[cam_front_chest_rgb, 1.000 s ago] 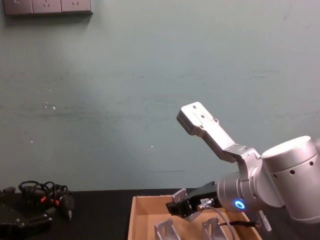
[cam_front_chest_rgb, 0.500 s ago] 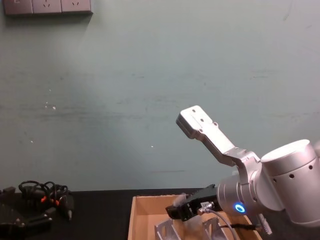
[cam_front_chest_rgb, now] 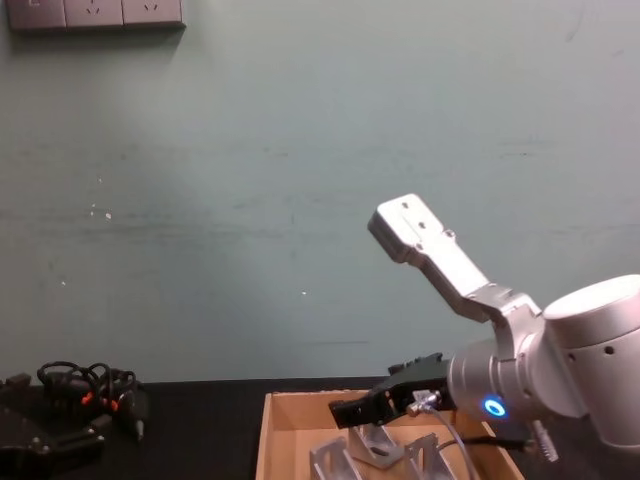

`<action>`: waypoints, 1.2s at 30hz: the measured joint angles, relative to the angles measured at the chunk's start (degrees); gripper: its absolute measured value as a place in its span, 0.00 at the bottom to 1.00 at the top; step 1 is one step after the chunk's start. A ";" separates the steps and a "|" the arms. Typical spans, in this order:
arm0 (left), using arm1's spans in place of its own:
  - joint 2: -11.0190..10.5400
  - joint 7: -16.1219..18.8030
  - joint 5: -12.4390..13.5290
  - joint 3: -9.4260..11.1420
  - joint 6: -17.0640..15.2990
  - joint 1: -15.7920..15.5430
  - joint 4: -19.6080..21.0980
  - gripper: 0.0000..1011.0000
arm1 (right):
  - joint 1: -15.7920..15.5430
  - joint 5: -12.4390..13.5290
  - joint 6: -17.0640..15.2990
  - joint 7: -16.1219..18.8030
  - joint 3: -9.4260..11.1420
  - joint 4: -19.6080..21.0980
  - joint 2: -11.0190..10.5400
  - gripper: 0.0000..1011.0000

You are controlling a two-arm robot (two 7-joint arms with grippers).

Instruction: Use one hand to pick up the angle iron from the table and place it into the box.

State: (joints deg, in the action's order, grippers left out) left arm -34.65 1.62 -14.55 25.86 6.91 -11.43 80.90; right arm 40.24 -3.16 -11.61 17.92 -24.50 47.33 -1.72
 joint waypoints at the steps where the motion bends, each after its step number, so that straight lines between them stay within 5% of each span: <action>1: 0.00 0.00 0.00 0.00 0.00 0.00 0.00 0.99 | -0.37 0.00 -0.15 -0.08 0.10 0.82 -0.22 0.95; 20: 0.00 0.00 0.00 0.00 0.00 0.00 0.00 0.99 | -13.63 1.15 -0.84 0.41 3.30 26.90 -8.85 0.99; 28: 0.00 0.00 0.00 0.00 0.00 0.00 0.00 0.99 | -22.04 4.36 4.00 -0.26 7.90 36.85 -13.41 0.99; 36: 0.00 0.00 0.00 0.00 0.00 0.00 0.00 0.99 | -28.06 4.28 12.31 -2.14 10.67 40.62 -16.63 0.99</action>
State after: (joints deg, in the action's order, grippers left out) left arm -34.64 1.62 -14.55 25.86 6.91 -11.43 80.90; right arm 12.17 1.12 0.70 15.78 -13.82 87.96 -18.35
